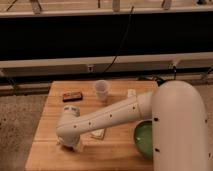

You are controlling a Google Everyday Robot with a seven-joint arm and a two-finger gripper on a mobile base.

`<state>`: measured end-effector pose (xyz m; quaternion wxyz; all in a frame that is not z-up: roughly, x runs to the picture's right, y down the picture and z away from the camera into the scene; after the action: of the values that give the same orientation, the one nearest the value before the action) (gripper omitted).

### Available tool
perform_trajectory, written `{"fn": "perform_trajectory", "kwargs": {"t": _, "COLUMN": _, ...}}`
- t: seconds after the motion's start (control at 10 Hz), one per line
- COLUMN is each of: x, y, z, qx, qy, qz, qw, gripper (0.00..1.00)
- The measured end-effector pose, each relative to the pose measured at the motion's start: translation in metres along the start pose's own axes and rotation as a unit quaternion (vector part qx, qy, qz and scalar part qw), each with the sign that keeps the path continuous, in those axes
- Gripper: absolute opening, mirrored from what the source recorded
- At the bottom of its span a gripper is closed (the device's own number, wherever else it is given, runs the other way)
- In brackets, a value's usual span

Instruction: Place the pepper on the white sponge

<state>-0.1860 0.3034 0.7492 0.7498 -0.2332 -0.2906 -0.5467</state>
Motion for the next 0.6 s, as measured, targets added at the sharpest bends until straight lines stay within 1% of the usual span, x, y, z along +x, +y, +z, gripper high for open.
{"fn": "perform_trajectory", "kwargs": {"t": 0.1, "x": -0.0010, "y": 0.0002, "z": 0.0019, "qx": 0.001, "qy": 0.000, "qz": 0.002, "qw": 1.0000, "gripper": 0.64}}
{"fn": "perform_trajectory", "kwargs": {"t": 0.2, "x": -0.0008, "y": 0.0011, "z": 0.0045, "qx": 0.001, "qy": 0.001, "qz": 0.003, "qw": 1.0000, "gripper": 0.52}}
{"fn": "perform_trajectory", "kwargs": {"t": 0.3, "x": -0.0015, "y": 0.0012, "z": 0.0050, "qx": 0.001, "qy": 0.001, "qz": 0.004, "qw": 1.0000, "gripper": 0.42}}
{"fn": "perform_trajectory", "kwargs": {"t": 0.4, "x": -0.0019, "y": 0.0013, "z": 0.0056, "qx": 0.001, "qy": 0.002, "qz": 0.005, "qw": 1.0000, "gripper": 0.34}}
{"fn": "perform_trajectory", "kwargs": {"t": 0.5, "x": -0.0034, "y": 0.0014, "z": 0.0066, "qx": 0.001, "qy": 0.001, "qz": 0.006, "qw": 1.0000, "gripper": 0.22}}
{"fn": "perform_trajectory", "kwargs": {"t": 0.6, "x": -0.0046, "y": 0.0010, "z": 0.0068, "qx": 0.001, "qy": 0.001, "qz": 0.006, "qw": 1.0000, "gripper": 0.15}}
